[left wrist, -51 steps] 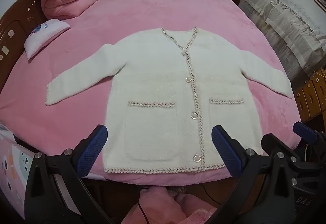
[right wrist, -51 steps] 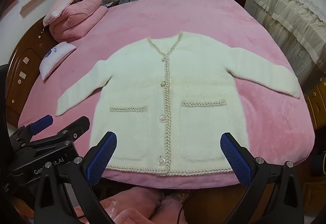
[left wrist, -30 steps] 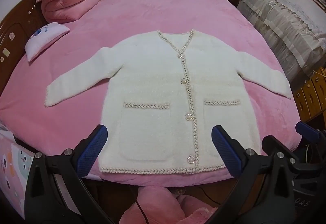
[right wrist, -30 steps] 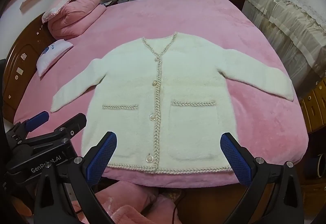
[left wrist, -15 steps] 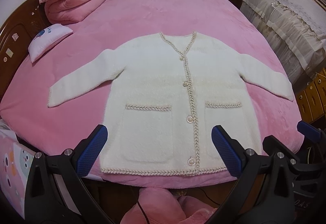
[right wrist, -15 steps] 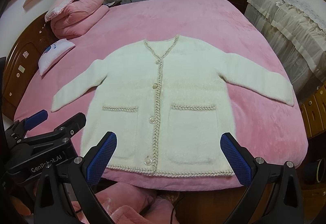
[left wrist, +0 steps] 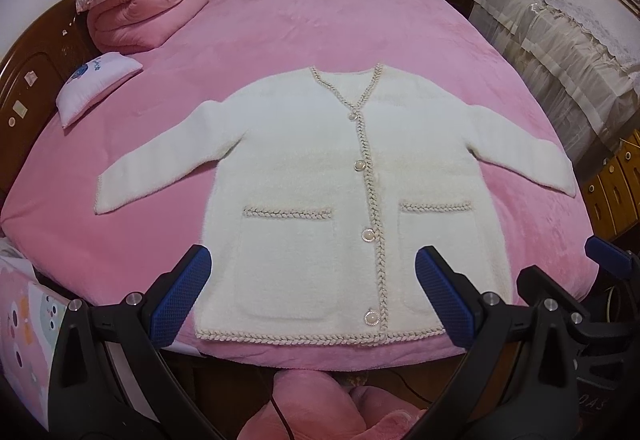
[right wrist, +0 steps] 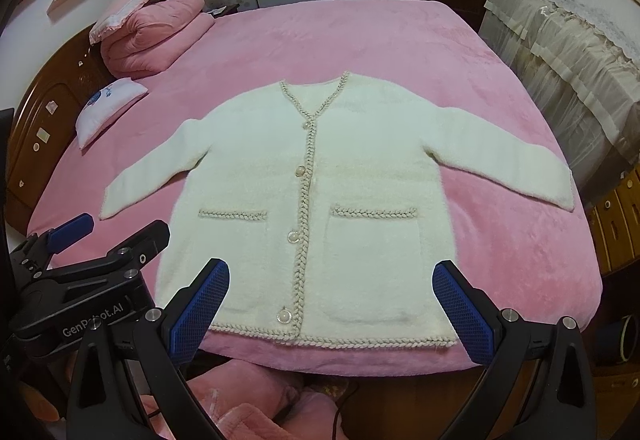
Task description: Fold large clothes
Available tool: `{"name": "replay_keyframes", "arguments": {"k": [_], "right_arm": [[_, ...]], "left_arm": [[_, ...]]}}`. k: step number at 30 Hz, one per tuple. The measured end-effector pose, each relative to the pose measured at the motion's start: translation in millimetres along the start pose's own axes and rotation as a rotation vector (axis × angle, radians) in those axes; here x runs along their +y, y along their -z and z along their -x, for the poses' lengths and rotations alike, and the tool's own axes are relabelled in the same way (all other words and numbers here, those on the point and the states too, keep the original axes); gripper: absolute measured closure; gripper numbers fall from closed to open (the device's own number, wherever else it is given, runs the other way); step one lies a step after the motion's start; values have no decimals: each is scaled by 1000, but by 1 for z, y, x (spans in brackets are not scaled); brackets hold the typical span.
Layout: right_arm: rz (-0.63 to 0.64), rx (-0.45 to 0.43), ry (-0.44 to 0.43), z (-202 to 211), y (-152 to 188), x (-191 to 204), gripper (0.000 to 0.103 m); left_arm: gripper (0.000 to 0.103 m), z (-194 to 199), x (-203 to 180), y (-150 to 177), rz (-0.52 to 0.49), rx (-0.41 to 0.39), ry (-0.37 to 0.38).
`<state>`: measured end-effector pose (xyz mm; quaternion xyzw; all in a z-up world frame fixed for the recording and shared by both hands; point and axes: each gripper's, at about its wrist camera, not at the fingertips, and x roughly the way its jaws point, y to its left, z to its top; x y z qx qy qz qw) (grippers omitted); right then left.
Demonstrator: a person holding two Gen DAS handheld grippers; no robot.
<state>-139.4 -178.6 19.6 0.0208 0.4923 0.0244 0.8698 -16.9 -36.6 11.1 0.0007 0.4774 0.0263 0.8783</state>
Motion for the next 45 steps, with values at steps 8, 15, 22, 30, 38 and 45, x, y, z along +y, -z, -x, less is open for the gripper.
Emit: {"name": "replay_keyframes", "arguments": {"k": [8, 15, 22, 30, 38, 45], "right_arm": [[-10, -8, 0, 3, 2, -6, 0], [-11, -11, 1, 5, 3, -8, 0], [-5, -16, 2, 6, 0, -10, 0], [10, -12, -5, 4, -4, -7, 0], [27, 7, -53, -14, 14, 11, 0], [96, 42, -146, -65, 31, 78, 0]], "left_arm": [[2, 2, -4, -1, -8, -5, 7], [2, 2, -7, -3, -10, -1, 6], [2, 0, -7, -5, -4, 3, 15], [2, -4, 1, -4, 13, 10, 33], [2, -31, 38, 25, 89, 69, 149], [2, -95, 131, 55, 313, 160, 188]]}}
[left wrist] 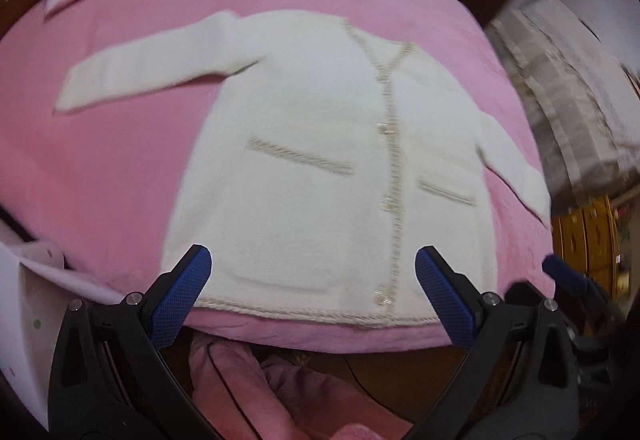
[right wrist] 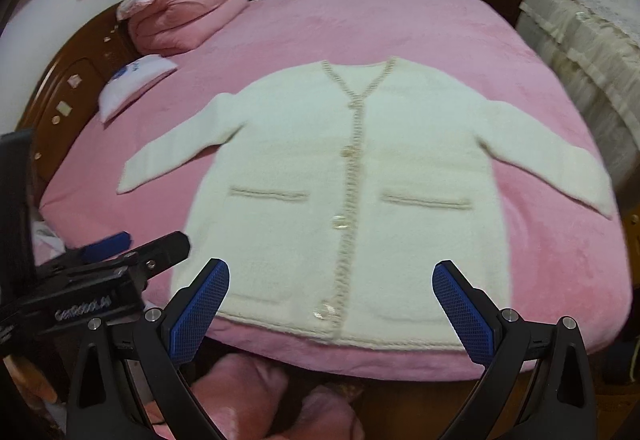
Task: Fold large clothes
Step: 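Grasp the cardigan's front hem edge with the left gripper and lift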
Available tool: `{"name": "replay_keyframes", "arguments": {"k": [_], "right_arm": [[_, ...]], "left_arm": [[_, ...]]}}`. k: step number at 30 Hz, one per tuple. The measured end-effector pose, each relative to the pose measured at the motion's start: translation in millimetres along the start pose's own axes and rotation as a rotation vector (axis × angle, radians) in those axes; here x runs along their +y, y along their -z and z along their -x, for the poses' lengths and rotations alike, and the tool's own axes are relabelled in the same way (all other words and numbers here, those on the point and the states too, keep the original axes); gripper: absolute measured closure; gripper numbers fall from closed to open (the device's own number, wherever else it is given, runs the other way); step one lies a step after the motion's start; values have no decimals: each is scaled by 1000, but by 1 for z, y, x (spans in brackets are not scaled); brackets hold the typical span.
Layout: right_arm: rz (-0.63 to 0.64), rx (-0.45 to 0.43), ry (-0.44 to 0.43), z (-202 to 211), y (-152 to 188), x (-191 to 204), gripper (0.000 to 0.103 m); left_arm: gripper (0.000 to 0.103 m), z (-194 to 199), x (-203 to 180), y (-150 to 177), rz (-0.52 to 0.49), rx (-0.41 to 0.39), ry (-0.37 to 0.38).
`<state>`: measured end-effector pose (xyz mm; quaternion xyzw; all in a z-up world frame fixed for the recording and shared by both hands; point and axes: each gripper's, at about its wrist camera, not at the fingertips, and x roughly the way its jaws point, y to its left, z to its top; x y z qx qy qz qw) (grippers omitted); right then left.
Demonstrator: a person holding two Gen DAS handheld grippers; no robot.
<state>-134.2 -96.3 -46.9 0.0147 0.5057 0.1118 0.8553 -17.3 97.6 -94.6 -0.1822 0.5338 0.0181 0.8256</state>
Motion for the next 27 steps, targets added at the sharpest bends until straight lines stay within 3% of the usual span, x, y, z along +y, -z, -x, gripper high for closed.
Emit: {"name": "replay_keyframes", "arguments": {"k": [7, 11, 13, 17, 19, 23, 26, 27], "right_arm": [[69, 40, -55, -90, -17, 96, 0], [97, 2, -22, -142, -43, 154, 0], [56, 1, -5, -173, -66, 178, 0], [-47, -13, 24, -228, -113, 217, 0], [-85, -15, 39, -252, -130, 229, 0], [-67, 19, 103, -298, -153, 263, 0], [20, 47, 114, -322, -157, 294, 0], [38, 60, 104, -329, -158, 307, 0]], "left_arm": [[8, -56, 144, -65, 306, -19, -128], [10, -76, 238, -110, 527, -61, -165], [13, -90, 285, -128, 616, -64, -190], [29, -122, 369, -155, 733, -54, -223], [30, -138, 412, -161, 810, -66, -241], [30, -152, 465, -163, 931, -126, -259], [31, -158, 485, -171, 923, -167, -255], [36, -158, 487, -175, 913, -183, -252]]}}
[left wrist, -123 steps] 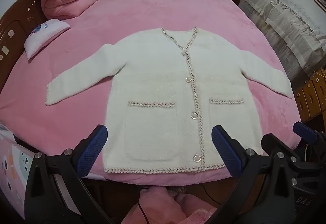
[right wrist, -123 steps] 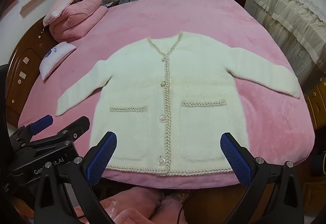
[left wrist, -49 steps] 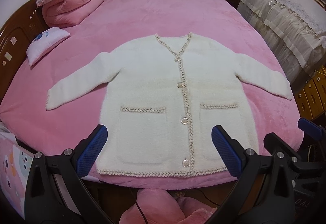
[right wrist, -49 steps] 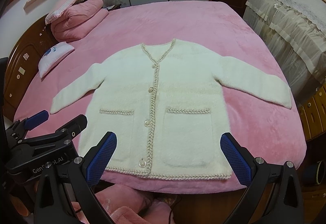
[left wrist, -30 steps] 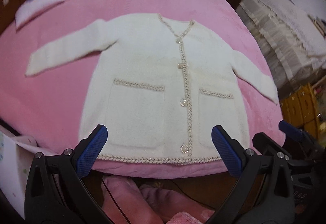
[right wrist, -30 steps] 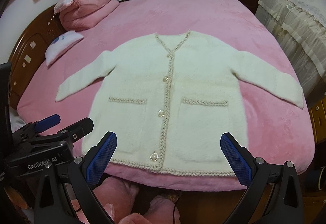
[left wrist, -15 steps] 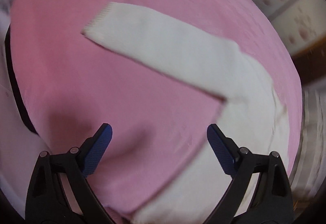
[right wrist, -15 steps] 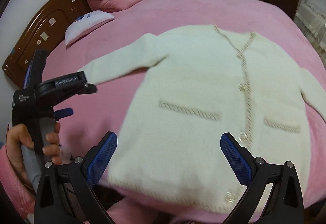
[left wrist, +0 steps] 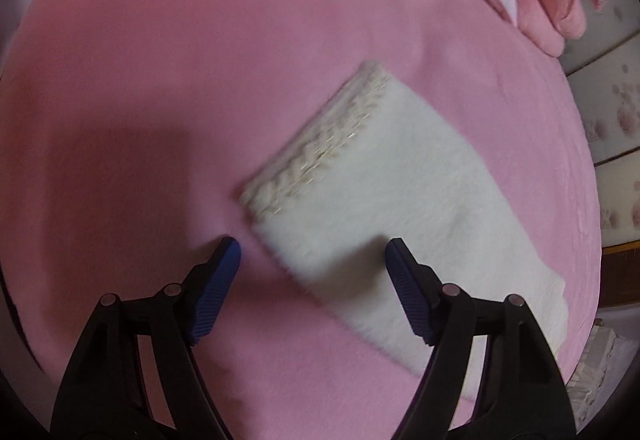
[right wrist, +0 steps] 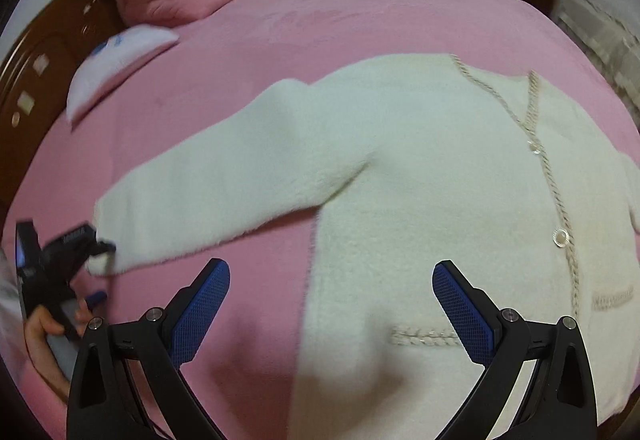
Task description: Fold large clothes
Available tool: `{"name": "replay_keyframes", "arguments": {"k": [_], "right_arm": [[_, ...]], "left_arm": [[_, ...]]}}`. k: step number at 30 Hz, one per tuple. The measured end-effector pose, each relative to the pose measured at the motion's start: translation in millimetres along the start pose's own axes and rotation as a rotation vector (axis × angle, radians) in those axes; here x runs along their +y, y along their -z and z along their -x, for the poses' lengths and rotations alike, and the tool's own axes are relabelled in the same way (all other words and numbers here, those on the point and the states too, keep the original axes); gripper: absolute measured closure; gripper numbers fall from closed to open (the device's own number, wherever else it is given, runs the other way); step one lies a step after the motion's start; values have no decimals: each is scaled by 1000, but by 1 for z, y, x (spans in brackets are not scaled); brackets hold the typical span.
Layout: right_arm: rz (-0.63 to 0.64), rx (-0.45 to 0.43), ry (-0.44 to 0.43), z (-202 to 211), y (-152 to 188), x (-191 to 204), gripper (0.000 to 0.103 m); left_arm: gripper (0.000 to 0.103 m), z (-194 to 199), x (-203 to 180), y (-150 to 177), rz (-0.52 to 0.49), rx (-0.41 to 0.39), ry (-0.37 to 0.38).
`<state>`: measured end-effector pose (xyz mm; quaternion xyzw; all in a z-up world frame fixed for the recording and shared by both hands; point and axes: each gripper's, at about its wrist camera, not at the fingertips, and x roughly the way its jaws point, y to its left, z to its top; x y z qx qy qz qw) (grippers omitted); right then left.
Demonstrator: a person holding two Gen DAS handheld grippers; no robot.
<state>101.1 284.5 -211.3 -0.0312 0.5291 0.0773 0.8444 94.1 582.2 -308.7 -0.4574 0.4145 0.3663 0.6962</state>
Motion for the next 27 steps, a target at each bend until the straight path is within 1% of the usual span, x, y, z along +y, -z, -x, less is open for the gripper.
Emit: {"name": "replay_keyframes", "arguments": {"k": [1, 3, 4, 5, 6, 8, 9, 11, 12, 14, 16, 18, 19, 22, 23, 24, 25, 27], "right_arm": [[9, 8, -8, -5, 0, 6, 0], [28, 25, -25, -13, 5, 17, 0], [34, 34, -31, -17, 6, 25, 0], [37, 39, -39, -18, 9, 30, 0], [38, 44, -50, -22, 9, 36, 0], [37, 51, -68, -29, 10, 43, 0], [33, 53, -74, -31, 10, 44, 0], [12, 49, -95, -35, 8, 45, 0], [3, 45, -102, -36, 8, 42, 0], [-22, 32, -113, -39, 7, 28, 0], [-53, 19, -121, -37, 9, 11, 0], [-104, 6, -123, -36, 7, -10, 0], [-129, 0, -123, -35, 6, -23, 0], [-203, -27, -123, -31, 5, -65, 0], [-226, -36, -120, -29, 3, -81, 0], [-248, -46, -118, -27, 3, -97, 0], [-263, -56, -115, -26, 1, -112, 0], [-301, -88, -98, -22, -4, -147, 0]], "left_arm": [[43, -2, -1, -4, -12, -16, 19], [65, -3, -5, -5, -35, -26, 35], [73, -4, -6, -7, -41, -37, 35], [84, 1, -13, -1, -43, -48, 24], [89, 3, -13, -4, -41, -59, 18], [96, 11, -18, -1, -39, -77, 34], [97, 16, -19, -4, -55, -96, 57], [97, 30, -28, -2, -104, -137, 70], [98, 38, -36, -3, -146, -168, 72], [98, 61, -58, 1, -192, -215, 89], [98, 84, -82, 9, -241, -276, 143], [98, 105, -111, 20, -300, -320, 185], [98, 114, -133, 30, -335, -337, 210], [98, 142, -185, 59, -442, -387, 282], [98, 151, -206, 74, -476, -403, 308], [98, 161, -226, 89, -493, -410, 326], [98, 169, -245, 105, -509, -412, 361], [98, 183, -291, 142, -539, -401, 417]]}}
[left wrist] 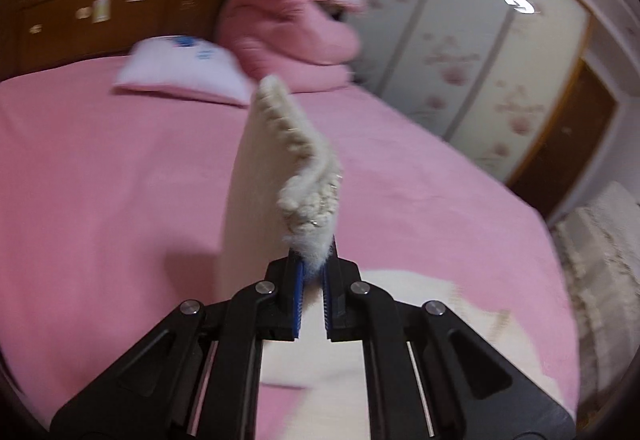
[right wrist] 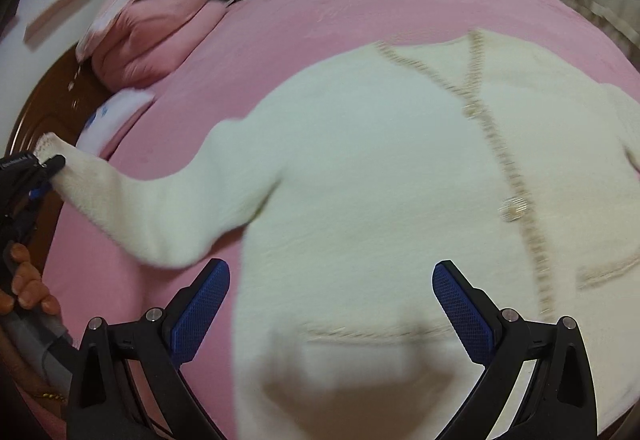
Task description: Fold large clothes
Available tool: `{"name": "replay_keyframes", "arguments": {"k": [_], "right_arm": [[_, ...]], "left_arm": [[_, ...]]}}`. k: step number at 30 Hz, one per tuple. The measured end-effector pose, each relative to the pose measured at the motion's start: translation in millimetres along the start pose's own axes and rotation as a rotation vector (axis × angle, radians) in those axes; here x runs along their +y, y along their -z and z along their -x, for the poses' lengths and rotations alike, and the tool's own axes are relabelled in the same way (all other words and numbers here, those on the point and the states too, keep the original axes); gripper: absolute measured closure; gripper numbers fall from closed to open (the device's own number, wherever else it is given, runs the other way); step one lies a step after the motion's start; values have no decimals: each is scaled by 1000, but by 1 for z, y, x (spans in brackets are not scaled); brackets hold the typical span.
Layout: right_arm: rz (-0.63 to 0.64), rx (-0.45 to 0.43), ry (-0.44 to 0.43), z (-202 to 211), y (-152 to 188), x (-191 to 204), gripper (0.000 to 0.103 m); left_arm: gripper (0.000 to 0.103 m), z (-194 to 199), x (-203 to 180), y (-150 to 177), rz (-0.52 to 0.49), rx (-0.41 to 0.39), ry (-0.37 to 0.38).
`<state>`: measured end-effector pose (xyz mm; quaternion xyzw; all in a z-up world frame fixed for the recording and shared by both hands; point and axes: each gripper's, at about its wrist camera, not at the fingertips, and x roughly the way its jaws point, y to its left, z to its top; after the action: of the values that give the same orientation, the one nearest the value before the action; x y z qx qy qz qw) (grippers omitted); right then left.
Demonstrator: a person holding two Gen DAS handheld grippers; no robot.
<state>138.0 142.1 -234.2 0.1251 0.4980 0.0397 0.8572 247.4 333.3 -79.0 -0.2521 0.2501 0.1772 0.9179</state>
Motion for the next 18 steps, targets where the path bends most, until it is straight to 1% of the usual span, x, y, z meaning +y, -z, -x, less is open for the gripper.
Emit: {"name": "replay_keyframes", "arguments": {"k": [1, 4, 6, 7, 11, 12, 13, 14, 15, 16, 17, 18], "right_arm": [[-18, -19, 10, 2, -9, -17, 0], [-65, -65, 26, 4, -32, -71, 0], [-92, -90, 32, 2, -48, -104, 0], [-104, -106, 38, -2, -57, -123, 0], [-123, -132, 70, -17, -84, -185, 0], [-140, -128, 79, -25, -88, -199, 0], [-156, -129, 78, -23, -89, -223, 0], [-184, -127, 80, -29, -91, -239, 0], [-207, -128, 79, -28, -88, -260, 0], [-220, -127, 74, -31, -89, -284, 0], [-232, -116, 75, -36, -88, -296, 0], [-240, -104, 80, -42, -87, -305, 0]], "left_arm": [[98, -2, -31, 3, -17, 1, 27], [98, -11, -109, 27, -74, 9, 111], [98, -29, -156, 53, -125, 51, 171], [98, -30, -180, 72, -143, 75, 185], [98, -80, -241, 135, -220, 227, 236], [98, -96, -253, 156, -260, 285, 232], [98, -107, -263, 173, -294, 330, 219], [98, -122, -270, 191, -344, 396, 199], [97, -126, -275, 209, -375, 439, 204], [96, -133, -280, 224, -413, 490, 225], [95, -141, -288, 238, -474, 540, 214], [90, -148, -295, 249, -536, 572, 187]]}}
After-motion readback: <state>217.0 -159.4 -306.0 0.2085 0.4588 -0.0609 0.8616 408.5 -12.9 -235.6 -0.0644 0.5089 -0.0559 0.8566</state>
